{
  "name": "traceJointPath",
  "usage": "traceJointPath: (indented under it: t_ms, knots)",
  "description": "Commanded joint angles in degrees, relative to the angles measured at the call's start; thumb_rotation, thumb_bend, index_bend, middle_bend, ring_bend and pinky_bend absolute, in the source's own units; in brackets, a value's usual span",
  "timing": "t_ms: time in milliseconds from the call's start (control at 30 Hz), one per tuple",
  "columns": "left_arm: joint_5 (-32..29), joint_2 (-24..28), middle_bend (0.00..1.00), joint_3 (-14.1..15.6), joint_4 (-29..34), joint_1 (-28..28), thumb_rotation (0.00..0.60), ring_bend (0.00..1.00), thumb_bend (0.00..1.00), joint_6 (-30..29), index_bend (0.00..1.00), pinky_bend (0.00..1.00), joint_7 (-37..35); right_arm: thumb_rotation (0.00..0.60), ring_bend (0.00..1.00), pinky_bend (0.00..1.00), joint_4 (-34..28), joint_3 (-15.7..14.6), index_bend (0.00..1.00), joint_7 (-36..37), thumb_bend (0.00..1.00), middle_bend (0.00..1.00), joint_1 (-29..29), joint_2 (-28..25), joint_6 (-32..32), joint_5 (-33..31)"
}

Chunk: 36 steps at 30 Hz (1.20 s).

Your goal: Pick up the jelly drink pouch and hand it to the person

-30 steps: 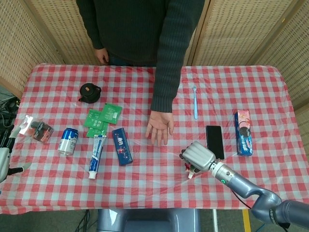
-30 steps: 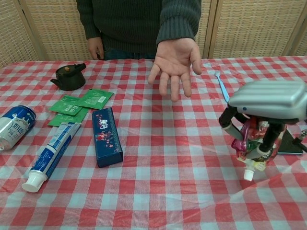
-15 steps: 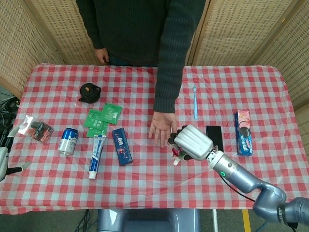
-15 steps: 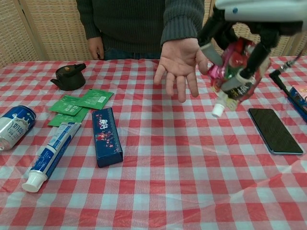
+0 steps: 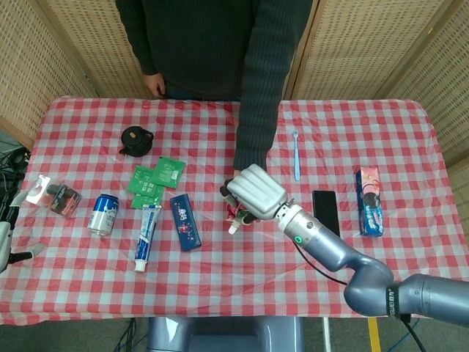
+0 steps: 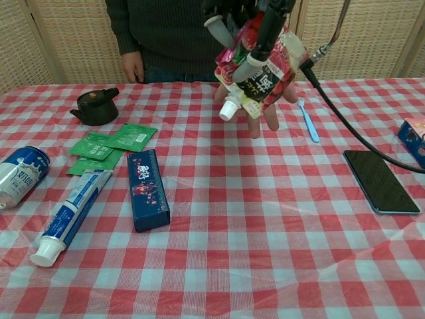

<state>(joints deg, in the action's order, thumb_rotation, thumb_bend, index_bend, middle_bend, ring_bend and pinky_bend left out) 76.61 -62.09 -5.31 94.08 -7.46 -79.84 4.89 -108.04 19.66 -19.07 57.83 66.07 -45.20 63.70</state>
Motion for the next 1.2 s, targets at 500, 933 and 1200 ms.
traceJointPath:
  t_ms: [500, 933, 1200]
  knots:
    - [0.1, 0.8, 0.00, 0.0, 0.5, -0.1, 0.600, 0.00, 0.00, 0.3, 0.00, 0.00, -1.2, 0.600, 0.00, 0.00, -6.9, 0.9, 0.00, -4.1, 0.00, 0.00, -1.0, -5.3, -9.5, -5.9]
    - [3.8, 0.9, 0.00, 1.3, 1.3, 1.1, 0.600, 0.00, 0.00, -2.5, 0.00, 0.00, -1.8, 0.600, 0.00, 0.00, -1.0, -8.2, 0.01, 14.5, 0.00, 0.00, -21.7, -18.5, -20.4, 15.0]
    - [6.1, 1.9, 0.00, 2.1, 2.8, 2.0, 0.600, 0.00, 0.00, -4.3, 0.00, 0.00, -2.6, 0.600, 0.00, 0.00, 16.1, -16.4, 0.02, 25.5, 0.00, 0.00, -32.8, -9.3, -30.2, 23.3]
